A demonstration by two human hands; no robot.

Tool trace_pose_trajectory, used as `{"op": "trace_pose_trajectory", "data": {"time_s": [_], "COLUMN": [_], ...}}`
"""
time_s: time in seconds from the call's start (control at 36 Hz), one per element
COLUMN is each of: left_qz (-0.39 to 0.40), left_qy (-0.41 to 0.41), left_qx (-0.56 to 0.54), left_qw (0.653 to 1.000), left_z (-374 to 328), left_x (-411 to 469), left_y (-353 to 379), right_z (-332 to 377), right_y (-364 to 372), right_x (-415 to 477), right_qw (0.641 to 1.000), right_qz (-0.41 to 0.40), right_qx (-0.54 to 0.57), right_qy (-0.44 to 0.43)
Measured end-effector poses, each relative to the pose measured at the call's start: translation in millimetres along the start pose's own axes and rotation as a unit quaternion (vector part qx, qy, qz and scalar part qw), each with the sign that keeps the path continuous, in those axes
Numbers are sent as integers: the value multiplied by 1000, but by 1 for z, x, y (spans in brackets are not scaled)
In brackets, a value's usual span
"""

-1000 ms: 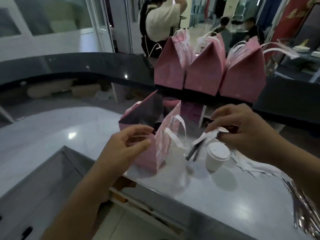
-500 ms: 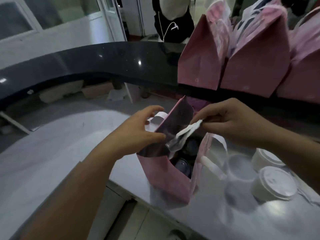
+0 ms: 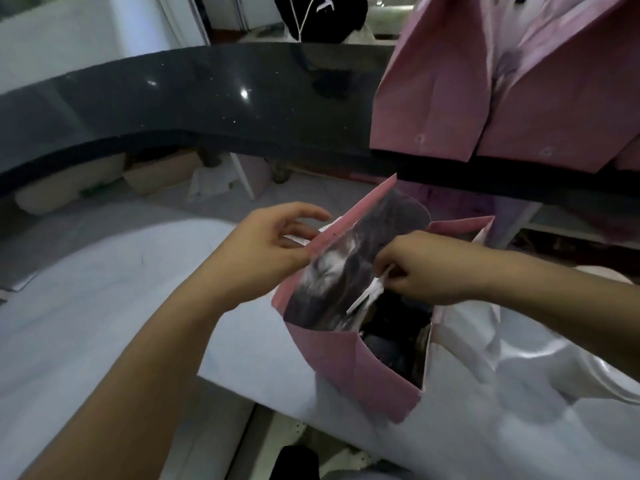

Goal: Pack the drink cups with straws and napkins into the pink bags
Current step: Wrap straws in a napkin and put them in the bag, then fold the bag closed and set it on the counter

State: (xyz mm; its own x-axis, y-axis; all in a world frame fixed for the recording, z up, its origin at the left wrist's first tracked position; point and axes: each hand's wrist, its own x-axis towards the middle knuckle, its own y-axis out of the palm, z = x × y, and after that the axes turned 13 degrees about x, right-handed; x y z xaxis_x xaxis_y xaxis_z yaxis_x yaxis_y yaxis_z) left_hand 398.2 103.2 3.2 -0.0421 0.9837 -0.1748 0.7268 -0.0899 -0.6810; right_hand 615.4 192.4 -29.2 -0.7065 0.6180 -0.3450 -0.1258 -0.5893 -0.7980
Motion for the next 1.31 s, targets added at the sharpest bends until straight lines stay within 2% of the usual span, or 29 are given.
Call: {"op": "trace_pose_trajectory", "data": {"time_s": [0.25, 0.36, 0.44, 0.5, 0.56, 0.61, 0.69, 0.75, 0.78, 0.83, 0.94, 1.0, 1.06, 1.11, 1.17, 1.25, 1.31], "left_qz": [83, 97, 105, 109, 114, 116, 125, 133, 134, 126, 85, 35, -51, -145, -197, -178, -100], "left_qy": [99, 126, 148, 161, 171, 178, 176, 171, 167, 159, 135, 115, 84, 40, -21, -98, -104], "left_qx": [-8, 3, 14, 16, 17, 18, 5, -1, -2, 1, -18, -40, -86, -135, -177, -222, -202], "left_qw": [992, 987, 983, 981, 978, 977, 976, 976, 977, 979, 987, 992, 991, 979, 964, 954, 969], "left_z": [23, 31, 35, 34, 30, 24, 15, 11, 10, 12, 21, 31, 44, 63, 86, 117, 135], "left_x": [43, 60, 69, 74, 78, 82, 82, 81, 80, 76, 57, 44, 28, 12, -4, -28, -44], "left_y": [-30, -40, -42, -42, -41, -38, -34, -32, -31, -29, -24, -19, -12, -2, 10, 33, 50], "right_z": [40, 49, 46, 39, 28, 15, -4, -20, -27, -37, -43, -46, -50, -56, -63, -73, -78], "right_y": [-1, -8, -12, -12, -8, -1, 12, 23, 31, 49, 78, 90, 98, 104, 109, 117, 124], "right_x": [16, 3, -17, -32, -46, -56, -65, -70, -72, -73, -72, -70, -70, -73, -76, -79, -79], "right_qw": [996, 992, 975, 945, 893, 829, 716, 646, 631, 626, 591, 593, 602, 594, 603, 647, 654], "right_qz": [23, -64, -186, -299, -419, -506, -567, -549, -517, -453, -440, -438, -437, -432, -407, -347, -319], "right_qx": [13, 50, 84, 122, 161, 235, 395, 508, 552, 607, 661, 666, 662, 675, 685, 679, 686], "right_qy": [86, 94, 86, 61, 39, 43, 96, 152, 173, 186, 142, 117, 89, 64, 39, 5, 1]}}
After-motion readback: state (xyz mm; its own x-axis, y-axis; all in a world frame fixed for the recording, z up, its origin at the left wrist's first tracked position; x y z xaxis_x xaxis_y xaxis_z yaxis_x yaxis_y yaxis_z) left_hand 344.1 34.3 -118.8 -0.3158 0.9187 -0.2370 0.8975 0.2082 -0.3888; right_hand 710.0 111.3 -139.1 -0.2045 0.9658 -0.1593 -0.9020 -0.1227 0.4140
